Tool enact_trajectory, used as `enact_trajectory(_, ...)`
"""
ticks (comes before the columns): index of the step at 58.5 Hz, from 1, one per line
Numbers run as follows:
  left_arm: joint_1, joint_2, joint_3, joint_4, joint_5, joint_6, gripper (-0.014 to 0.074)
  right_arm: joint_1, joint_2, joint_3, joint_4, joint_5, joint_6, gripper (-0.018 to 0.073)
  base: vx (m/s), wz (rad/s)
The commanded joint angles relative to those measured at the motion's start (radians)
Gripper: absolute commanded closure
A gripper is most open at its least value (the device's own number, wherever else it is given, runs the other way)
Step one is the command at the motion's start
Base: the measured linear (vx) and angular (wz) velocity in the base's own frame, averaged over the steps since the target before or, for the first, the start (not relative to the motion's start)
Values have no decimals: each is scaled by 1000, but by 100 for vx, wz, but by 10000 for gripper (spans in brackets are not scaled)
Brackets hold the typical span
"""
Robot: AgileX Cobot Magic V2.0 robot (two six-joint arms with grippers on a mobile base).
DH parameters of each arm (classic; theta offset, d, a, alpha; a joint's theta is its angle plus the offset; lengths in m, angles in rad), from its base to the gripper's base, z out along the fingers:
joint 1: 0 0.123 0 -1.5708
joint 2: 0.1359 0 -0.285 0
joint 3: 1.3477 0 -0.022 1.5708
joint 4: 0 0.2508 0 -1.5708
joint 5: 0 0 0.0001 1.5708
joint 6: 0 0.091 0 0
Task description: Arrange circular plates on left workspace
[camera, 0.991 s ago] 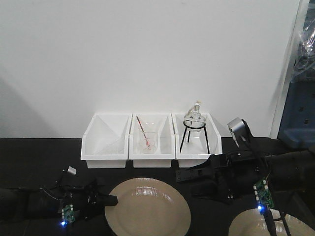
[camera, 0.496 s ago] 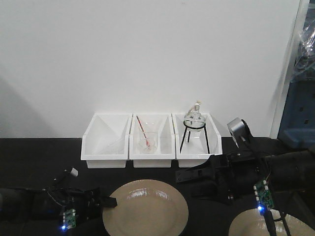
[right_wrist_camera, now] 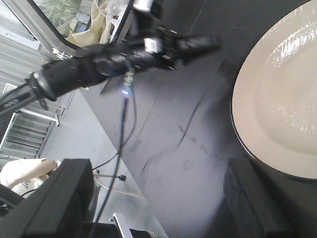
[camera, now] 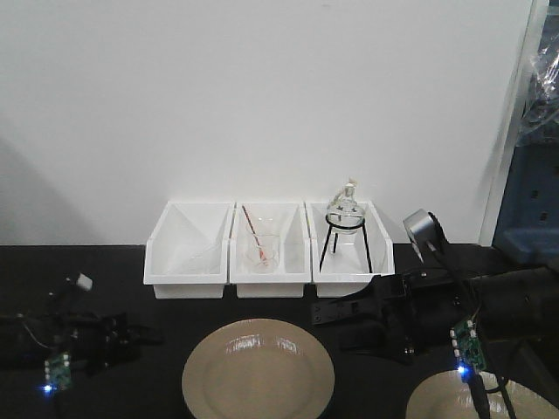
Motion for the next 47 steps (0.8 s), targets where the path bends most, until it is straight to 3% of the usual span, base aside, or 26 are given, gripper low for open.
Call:
enact_trajectory(1,40,-117,-32,-43,139,0,101,-5,-41,-32,62,37,-7,-23,0,0)
enact_trajectory(5,73,-159,-32,-31,207,-1,143,-5,-41,-32,62,32,-7,-23,0,0)
enact_trajectory(9,106,-202,-32,-3,278,-11,242,-6,-41,-32,62,15,-6,-23,0,0)
enact_trajectory(17,167,-289,-31,102,377,-51,594,-58,-41,-32,44,-3,58,-23,0,0)
enact_trajectory(18,171,-301,-28,115,382,-50,607,-75,-42,-32,34,-1,67,-23,0,0)
enact_trajectory(34,177,-482,198,132,379,-50,600,-418,-50,-32,-227,15,233,-23,0,0)
enact_trajectory(47,120,-614,446,135,244,-41,600,-654,-50,-32,-413,19,275,-23,0,0)
